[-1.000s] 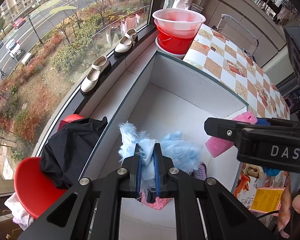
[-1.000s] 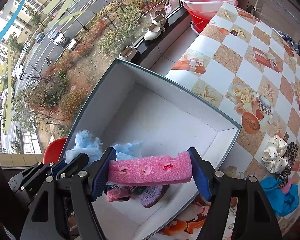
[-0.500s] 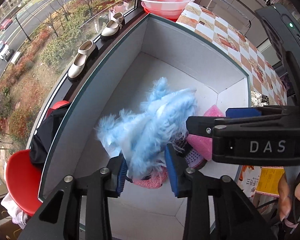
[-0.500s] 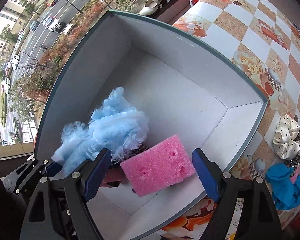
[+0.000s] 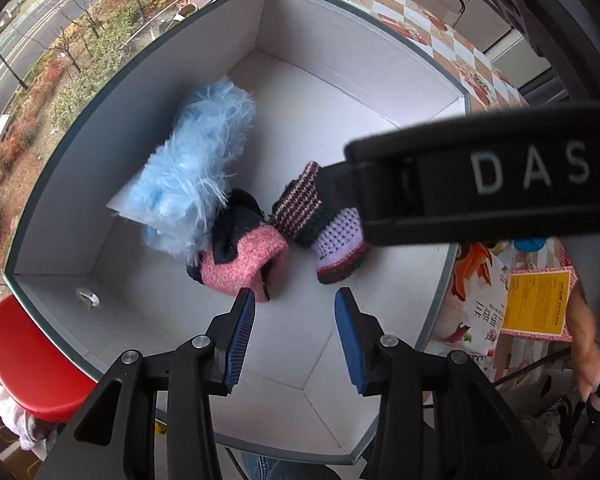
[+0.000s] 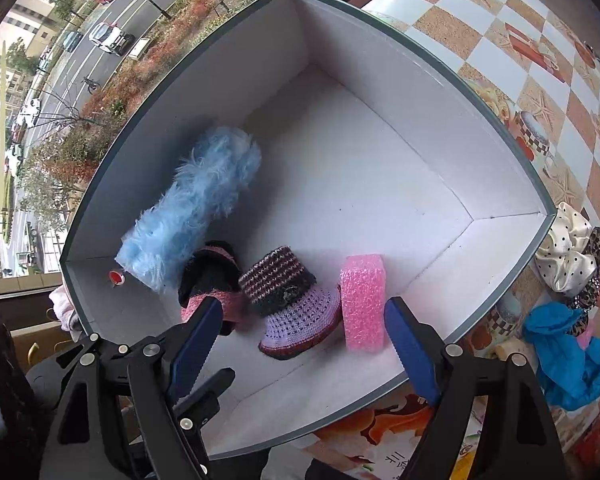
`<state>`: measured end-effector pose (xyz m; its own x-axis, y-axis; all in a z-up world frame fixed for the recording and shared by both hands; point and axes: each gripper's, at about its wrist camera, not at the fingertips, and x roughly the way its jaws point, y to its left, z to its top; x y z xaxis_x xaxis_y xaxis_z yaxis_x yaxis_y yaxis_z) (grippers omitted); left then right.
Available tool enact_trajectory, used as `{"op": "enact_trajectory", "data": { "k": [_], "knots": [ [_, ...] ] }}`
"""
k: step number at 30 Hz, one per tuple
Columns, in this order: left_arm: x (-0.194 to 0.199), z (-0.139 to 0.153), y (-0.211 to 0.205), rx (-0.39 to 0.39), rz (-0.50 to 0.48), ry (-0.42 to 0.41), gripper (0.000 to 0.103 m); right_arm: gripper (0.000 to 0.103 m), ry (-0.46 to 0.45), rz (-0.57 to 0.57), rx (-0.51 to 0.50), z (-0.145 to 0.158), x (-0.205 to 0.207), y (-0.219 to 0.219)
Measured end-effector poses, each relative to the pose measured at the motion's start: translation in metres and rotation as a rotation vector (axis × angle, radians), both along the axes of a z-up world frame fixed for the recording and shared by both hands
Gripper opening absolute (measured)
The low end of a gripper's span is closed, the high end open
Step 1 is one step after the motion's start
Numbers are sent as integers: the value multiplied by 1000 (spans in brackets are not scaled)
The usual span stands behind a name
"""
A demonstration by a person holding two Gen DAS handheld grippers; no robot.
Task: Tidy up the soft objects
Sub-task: 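Withdraw both grippers from the box back toward the remaining items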
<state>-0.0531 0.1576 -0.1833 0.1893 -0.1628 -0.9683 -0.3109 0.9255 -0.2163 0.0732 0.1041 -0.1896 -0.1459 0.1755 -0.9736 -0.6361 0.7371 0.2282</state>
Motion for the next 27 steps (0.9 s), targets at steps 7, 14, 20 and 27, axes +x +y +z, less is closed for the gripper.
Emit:
{"op": "enact_trajectory", "data": {
  "k": [7,14,20,27],
  "knots": [
    [-7,-3,-19,-60,-33,9,45,84,-17,36,-7,3,-5,-13],
    [-18,-2,-37,-85,-52,14,45,84,-30,17,3,11,0,-27],
    [-17,39,-12,-18,16,-60,65,103,-13,-144,175,53,28,-63],
    [20,100,2,2,-26,-183,103,103,64,-352,363,111,30,-107]
  ]
}}
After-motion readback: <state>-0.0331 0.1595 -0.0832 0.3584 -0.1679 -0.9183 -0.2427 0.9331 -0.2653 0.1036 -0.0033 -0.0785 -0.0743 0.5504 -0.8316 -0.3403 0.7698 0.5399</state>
